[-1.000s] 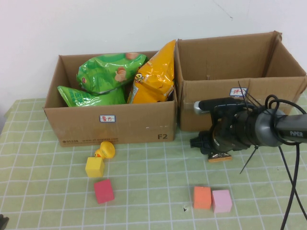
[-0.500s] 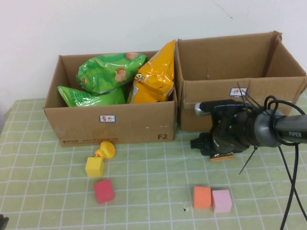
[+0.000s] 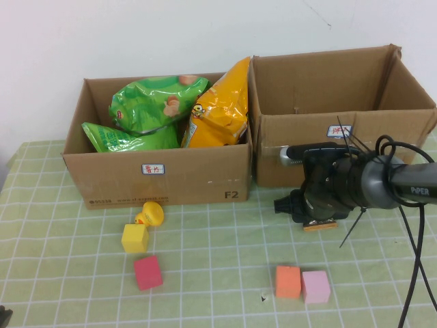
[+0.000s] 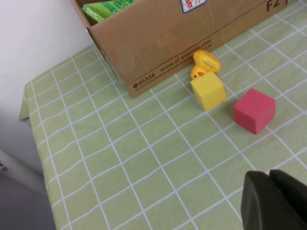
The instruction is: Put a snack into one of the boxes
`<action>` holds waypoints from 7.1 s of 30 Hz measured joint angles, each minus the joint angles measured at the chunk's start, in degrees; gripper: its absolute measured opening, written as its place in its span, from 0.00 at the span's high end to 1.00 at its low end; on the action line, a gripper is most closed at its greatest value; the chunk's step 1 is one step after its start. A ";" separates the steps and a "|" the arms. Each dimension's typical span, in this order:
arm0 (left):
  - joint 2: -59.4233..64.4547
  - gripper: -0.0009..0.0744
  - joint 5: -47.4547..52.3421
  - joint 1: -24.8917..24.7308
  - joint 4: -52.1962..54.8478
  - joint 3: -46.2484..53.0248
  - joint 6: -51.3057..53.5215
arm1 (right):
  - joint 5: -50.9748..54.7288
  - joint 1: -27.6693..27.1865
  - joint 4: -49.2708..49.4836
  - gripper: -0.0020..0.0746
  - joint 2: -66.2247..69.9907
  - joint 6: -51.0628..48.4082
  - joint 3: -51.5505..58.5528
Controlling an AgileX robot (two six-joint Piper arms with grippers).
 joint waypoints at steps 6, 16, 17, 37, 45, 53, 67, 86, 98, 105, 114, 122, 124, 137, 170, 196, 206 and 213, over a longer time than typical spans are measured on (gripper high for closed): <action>0.00 0.99 -0.07 0.00 0.00 0.00 0.00 | 2.79 0.00 3.00 0.49 -2.55 0.00 0.00; 0.00 0.99 -0.49 0.00 0.00 0.00 0.27 | 9.95 0.47 11.12 0.49 -10.28 -5.21 0.00; 0.00 0.99 -0.49 0.00 0.00 0.00 0.57 | 10.69 0.72 12.25 0.49 -10.78 -6.70 0.00; 0.00 0.99 -0.49 0.00 0.00 0.00 0.23 | 20.72 1.65 18.66 0.49 -16.82 -19.30 -0.35; 0.00 0.99 -0.49 0.00 0.00 0.00 0.23 | 22.25 1.65 13.07 0.49 -19.66 -20.20 -10.28; 0.00 0.99 -0.49 0.00 0.00 0.00 0.23 | 14.25 1.65 0.82 0.49 -19.69 -20.33 -17.10; 0.00 0.99 -0.49 0.00 0.00 0.00 0.23 | -0.76 1.65 -33.12 0.49 -11.47 -6.49 -17.16; 0.00 0.99 -0.49 0.00 0.21 0.00 0.23 | 4.01 1.65 -45.22 0.38 -7.66 25.16 -17.82; 0.00 0.99 -0.49 0.00 1.04 0.00 0.23 | 4.75 1.65 -14.67 0.94 -17.75 5.75 -17.82; 0.00 0.99 -0.49 0.00 1.26 0.00 0.00 | 9.27 2.92 -5.42 0.97 -26.27 -16.04 -15.71; 0.00 0.99 -0.39 0.00 1.44 0.00 0.00 | 2.83 6.34 -17.44 0.98 -47.11 -11.64 2.62; 0.00 0.99 -0.31 0.00 1.44 0.00 -0.46 | 2.03 6.34 -28.71 0.98 -64.39 -1.80 27.26; 0.00 0.99 -0.31 0.00 1.48 0.00 -0.46 | 1.90 6.34 -30.55 0.98 -68.73 0.27 32.82; 0.00 0.99 -0.31 0.00 1.48 0.00 -0.84 | 1.65 6.34 -31.87 0.98 -100.18 2.53 58.18; 0.00 0.99 -0.31 0.00 1.48 0.00 -0.87 | 22.61 6.34 15.05 0.98 -109.39 -52.09 51.33; 0.21 0.99 -24.04 0.00 11.10 11.10 -14.59 | 11.04 6.34 31.24 0.98 -110.55 -51.29 60.72; 0.21 0.99 -24.26 0.00 10.90 11.31 -17.26 | 11.37 6.34 31.24 0.98 -110.55 -51.42 60.72; 0.28 0.99 -24.26 0.00 10.94 11.31 -17.37 | 11.37 6.34 31.24 0.98 -110.55 -51.42 60.72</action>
